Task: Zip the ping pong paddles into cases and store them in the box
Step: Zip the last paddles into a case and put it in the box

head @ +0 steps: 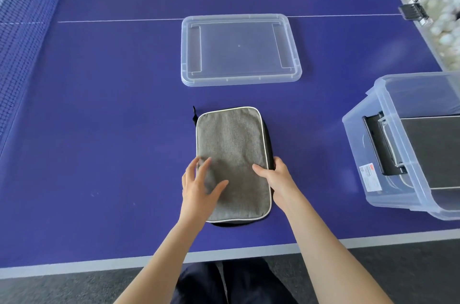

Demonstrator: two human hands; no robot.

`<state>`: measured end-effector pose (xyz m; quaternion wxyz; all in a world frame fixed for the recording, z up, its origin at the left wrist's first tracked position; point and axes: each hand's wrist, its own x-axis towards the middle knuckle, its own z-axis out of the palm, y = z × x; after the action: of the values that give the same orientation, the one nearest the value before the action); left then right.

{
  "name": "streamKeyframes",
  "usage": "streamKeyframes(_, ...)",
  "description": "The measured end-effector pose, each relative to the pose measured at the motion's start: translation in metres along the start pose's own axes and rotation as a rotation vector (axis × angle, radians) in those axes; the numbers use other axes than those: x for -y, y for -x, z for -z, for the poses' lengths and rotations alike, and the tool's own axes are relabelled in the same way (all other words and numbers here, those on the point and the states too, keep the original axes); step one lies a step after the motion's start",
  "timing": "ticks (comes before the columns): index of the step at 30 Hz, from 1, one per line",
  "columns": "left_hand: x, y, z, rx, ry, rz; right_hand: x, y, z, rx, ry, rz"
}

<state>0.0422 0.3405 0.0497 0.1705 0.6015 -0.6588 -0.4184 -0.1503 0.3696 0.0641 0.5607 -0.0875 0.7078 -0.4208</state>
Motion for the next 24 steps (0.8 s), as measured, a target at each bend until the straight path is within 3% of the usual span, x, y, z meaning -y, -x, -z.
streamKeyframes(5,0.004,-0.013,0.029,0.030,0.270,0.217,0.008,0.010,0.001,0.036,-0.057,0.031)
streamKeyframes(12,-0.021,-0.021,0.053,0.251,0.593,0.368,0.018,0.033,0.009,0.072,-0.084,0.089)
streamKeyframes(17,-0.037,-0.024,0.061,0.281,0.801,0.343,0.031,0.049,0.015,0.097,-0.059,0.157)
streamKeyframes(24,-0.057,-0.031,0.076,0.323,0.919,0.348,0.054,0.059,0.015,0.156,-0.087,0.203)
